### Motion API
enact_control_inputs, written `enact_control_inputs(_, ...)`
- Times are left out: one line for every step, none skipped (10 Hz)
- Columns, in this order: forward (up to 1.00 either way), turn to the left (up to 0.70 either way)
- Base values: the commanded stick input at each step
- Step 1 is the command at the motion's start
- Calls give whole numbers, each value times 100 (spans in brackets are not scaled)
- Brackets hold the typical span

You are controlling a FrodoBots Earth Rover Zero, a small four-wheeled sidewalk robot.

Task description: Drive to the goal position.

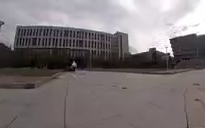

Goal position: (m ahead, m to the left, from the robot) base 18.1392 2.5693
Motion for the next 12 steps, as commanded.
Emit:
enact_control_inputs(70, 0)
enact_control_inputs(70, 0)
enact_control_inputs(70, 0)
enact_control_inputs(70, 0)
enact_control_inputs(70, 0)
enact_control_inputs(70, 0)
enact_control_inputs(70, 0)
enact_control_inputs(70, 0)
enact_control_inputs(70, 0)
enact_control_inputs(70, 0)
enact_control_inputs(70, 0)
enact_control_inputs(70, 0)
